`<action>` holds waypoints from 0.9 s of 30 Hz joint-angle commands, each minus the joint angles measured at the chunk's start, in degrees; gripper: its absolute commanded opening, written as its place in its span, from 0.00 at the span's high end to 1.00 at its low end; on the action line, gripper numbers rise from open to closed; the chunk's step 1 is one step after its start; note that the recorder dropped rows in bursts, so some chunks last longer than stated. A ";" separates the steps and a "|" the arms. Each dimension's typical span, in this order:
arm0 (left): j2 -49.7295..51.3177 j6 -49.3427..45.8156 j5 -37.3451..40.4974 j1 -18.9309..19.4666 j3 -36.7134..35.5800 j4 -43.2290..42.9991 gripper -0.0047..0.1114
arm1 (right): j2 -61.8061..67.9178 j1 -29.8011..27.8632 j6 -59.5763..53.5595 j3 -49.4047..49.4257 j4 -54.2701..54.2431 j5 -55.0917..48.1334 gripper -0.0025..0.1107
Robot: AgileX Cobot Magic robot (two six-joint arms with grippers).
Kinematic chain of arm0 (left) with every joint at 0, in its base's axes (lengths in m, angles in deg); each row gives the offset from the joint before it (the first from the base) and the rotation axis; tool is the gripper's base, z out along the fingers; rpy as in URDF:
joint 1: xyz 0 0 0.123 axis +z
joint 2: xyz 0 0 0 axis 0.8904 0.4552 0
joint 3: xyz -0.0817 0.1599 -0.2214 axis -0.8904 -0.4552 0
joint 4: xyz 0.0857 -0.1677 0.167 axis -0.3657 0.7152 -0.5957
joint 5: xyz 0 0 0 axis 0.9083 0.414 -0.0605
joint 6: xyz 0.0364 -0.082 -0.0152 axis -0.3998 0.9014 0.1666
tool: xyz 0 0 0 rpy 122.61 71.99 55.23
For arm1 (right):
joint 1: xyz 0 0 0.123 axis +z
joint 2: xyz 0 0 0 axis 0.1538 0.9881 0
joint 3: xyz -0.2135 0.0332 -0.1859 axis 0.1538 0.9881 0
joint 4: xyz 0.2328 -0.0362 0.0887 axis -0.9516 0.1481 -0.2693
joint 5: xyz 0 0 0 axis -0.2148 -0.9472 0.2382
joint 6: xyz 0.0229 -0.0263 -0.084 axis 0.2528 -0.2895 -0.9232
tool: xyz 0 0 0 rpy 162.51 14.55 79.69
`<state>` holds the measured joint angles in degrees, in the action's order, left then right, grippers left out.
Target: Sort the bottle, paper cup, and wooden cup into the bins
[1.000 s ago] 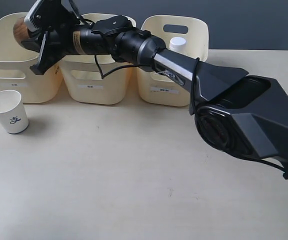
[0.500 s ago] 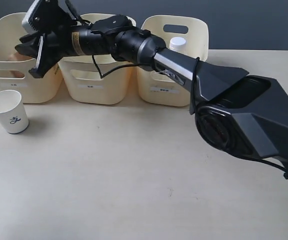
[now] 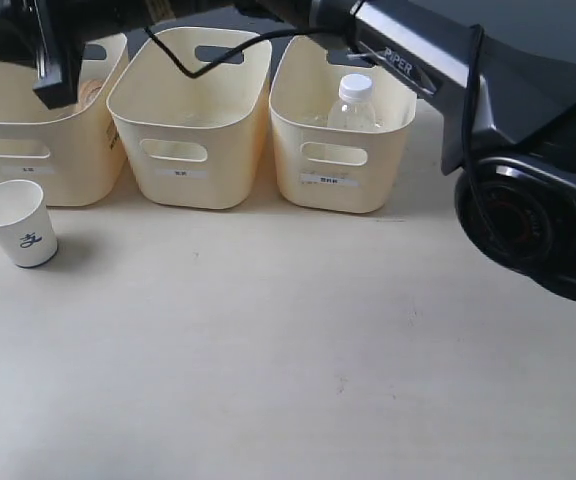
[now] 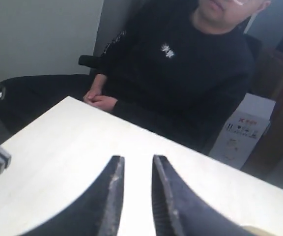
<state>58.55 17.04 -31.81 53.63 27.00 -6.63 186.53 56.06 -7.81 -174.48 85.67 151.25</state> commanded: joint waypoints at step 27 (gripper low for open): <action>0.19 0.16 -0.76 -0.03 0.17 -0.04 0.96 | 4.22 8.72 -26.28 22.67 -0.04 -29.40 0.47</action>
<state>58.55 17.04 -31.81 53.63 27.00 -6.63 189.95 64.88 -33.60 -151.94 85.88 123.46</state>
